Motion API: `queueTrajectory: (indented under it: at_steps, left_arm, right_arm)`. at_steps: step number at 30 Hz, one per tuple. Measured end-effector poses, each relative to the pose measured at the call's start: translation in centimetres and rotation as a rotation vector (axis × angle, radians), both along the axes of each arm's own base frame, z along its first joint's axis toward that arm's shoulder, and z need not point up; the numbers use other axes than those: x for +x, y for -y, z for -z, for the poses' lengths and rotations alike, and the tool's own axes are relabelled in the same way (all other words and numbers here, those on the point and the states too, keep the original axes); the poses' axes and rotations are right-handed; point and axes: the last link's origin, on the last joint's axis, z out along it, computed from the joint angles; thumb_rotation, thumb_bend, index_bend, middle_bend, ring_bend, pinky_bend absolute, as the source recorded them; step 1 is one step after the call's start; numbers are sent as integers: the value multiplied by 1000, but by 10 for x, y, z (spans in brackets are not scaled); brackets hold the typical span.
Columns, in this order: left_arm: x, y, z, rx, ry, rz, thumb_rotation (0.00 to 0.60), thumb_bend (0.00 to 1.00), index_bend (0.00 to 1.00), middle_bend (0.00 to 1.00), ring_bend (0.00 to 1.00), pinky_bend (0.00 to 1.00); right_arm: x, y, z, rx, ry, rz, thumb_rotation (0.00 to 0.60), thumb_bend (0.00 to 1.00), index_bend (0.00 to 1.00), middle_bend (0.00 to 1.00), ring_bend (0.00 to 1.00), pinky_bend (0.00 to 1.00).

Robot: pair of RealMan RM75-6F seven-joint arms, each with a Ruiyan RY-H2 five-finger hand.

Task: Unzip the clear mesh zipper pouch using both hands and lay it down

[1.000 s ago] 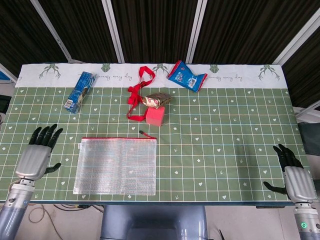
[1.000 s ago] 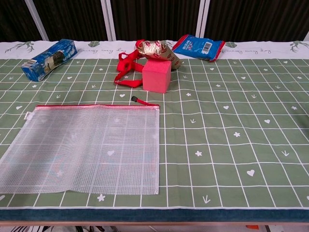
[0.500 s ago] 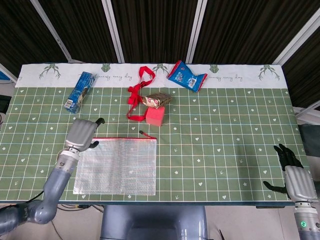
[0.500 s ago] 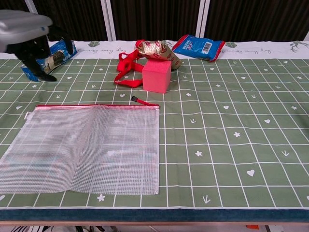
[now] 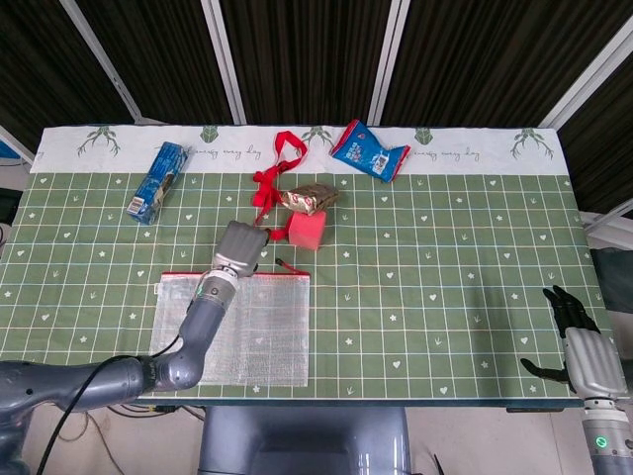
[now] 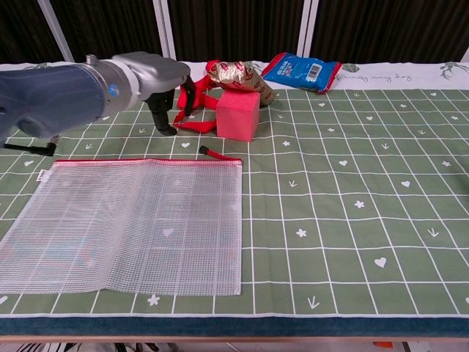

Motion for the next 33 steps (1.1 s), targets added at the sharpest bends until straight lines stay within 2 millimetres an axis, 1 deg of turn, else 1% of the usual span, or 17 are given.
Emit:
queueTrajectory:
  at_steps: [9,15,24,33]
  left_arm:
    - [17,-4,44,-55,-53,8,600,288,459,1000,925,870]
    - [27,-7,62,-69,-75,27,600,288,468,1000,926,870]
    - [34,-11,77,-73,-89,41,600,289,489,1000,926,870]
    - [29,-11,80,-79,-102,36,600,310,518,1000,926,870]
  right_arm:
    - [-1,1,0,2,11,12,600,181,0,0,0,205]
    - [-2,1,-1,3,20,21,600,183,0,0,0,205]
    - [-2,2,-1,5,31,31,600,194,0,0,0,205]
    - [-2,2,-1,4,35,33,600,200,0,0,0,205]
